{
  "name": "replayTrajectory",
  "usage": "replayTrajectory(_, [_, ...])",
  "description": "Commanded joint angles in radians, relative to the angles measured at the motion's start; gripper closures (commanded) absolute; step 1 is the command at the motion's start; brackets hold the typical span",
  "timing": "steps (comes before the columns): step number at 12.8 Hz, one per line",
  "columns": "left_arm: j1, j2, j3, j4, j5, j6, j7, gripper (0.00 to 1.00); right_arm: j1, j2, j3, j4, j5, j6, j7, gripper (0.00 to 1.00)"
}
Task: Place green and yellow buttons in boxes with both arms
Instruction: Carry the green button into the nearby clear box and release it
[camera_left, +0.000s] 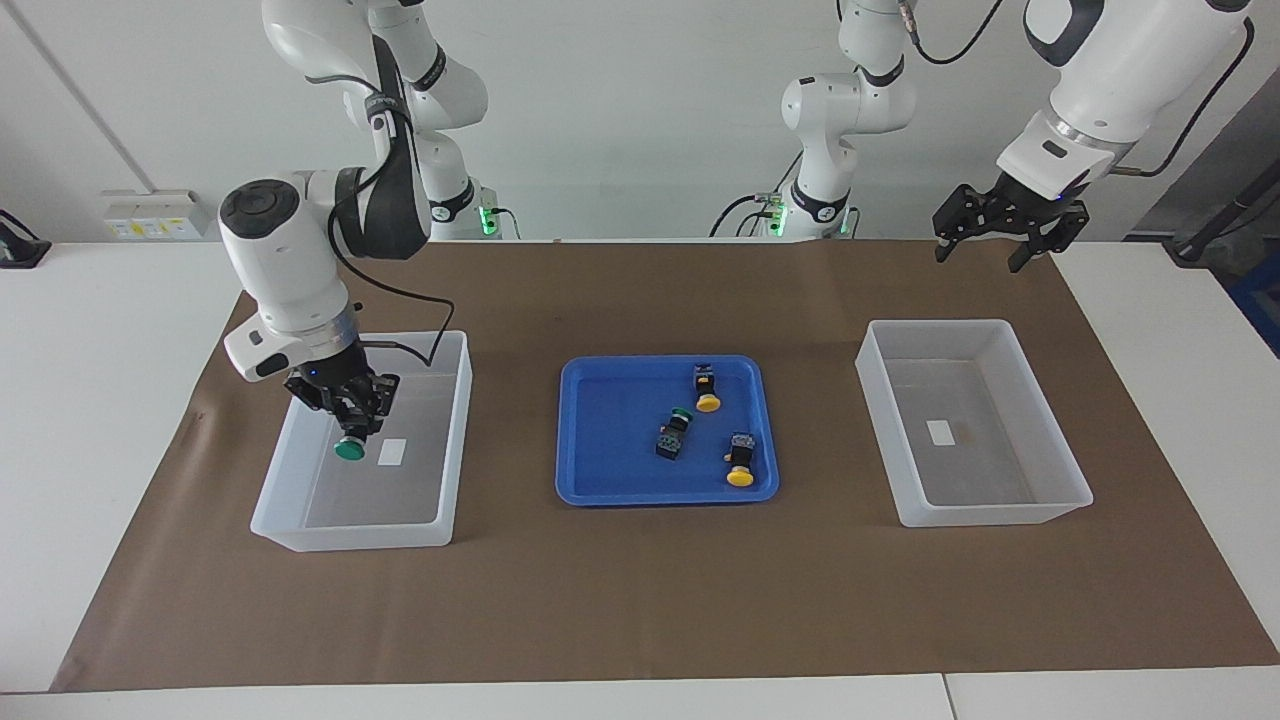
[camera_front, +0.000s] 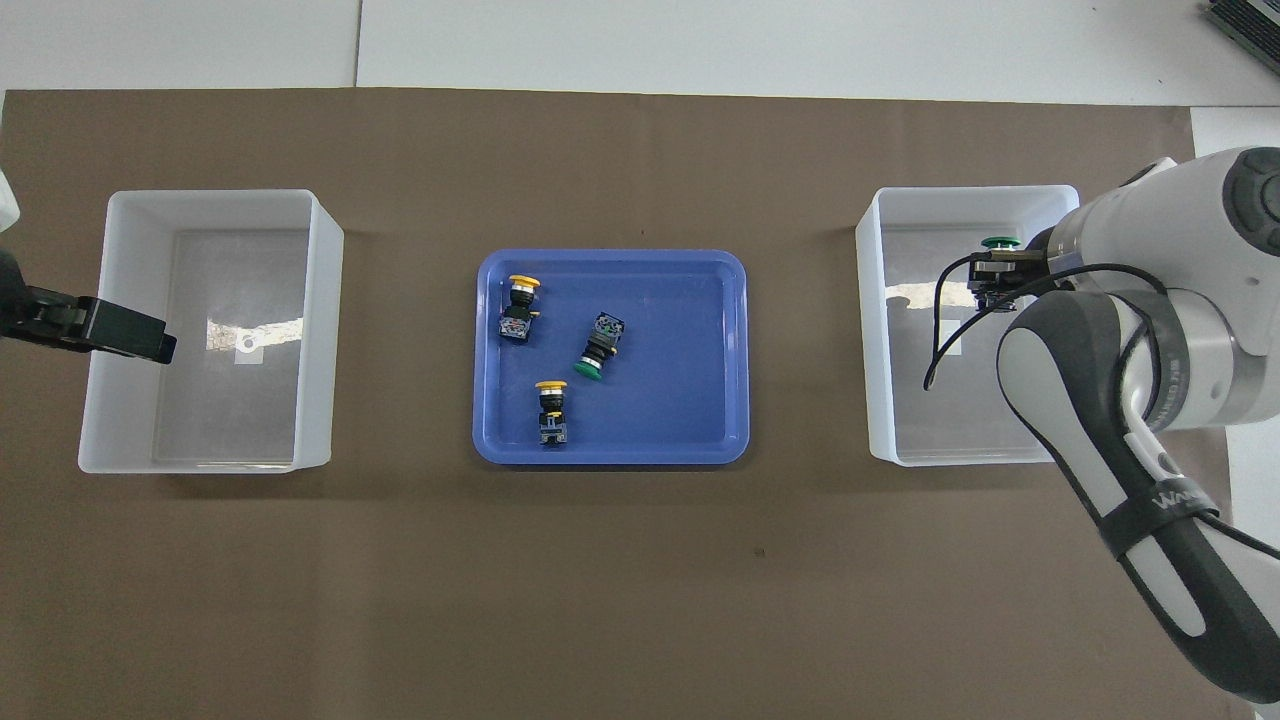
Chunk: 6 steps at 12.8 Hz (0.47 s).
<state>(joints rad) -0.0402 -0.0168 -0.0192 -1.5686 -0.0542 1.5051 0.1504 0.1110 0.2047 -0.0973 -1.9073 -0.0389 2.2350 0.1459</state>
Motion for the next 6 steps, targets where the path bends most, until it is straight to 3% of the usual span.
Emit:
replayTrajectory(1, [0.008,-0.025,-0.008,-0.027,0.024,-0.003,0.008,0.00,-0.020,-0.004,0.016,-0.116,-0.004,0.138,-0.020,1.00])
replayTrajectory(3, [0.008,-0.025,-0.008,-0.027,0.024,-0.003,0.008,0.00,-0.025,0.013,0.014,-0.139,-0.004,0.184,-0.022,0.99])
replayTrajectory(4, [0.008,-0.025,-0.007,-0.027,0.024,-0.003,0.008,0.00,-0.025,0.013,0.014,-0.148,-0.004,0.190,-0.023,0.91])
replayTrajectory(6, [0.008,-0.025,-0.008,-0.027,0.024,-0.003,0.008,0.00,-0.046,0.018,0.014,-0.171,-0.004,0.216,-0.052,0.88])
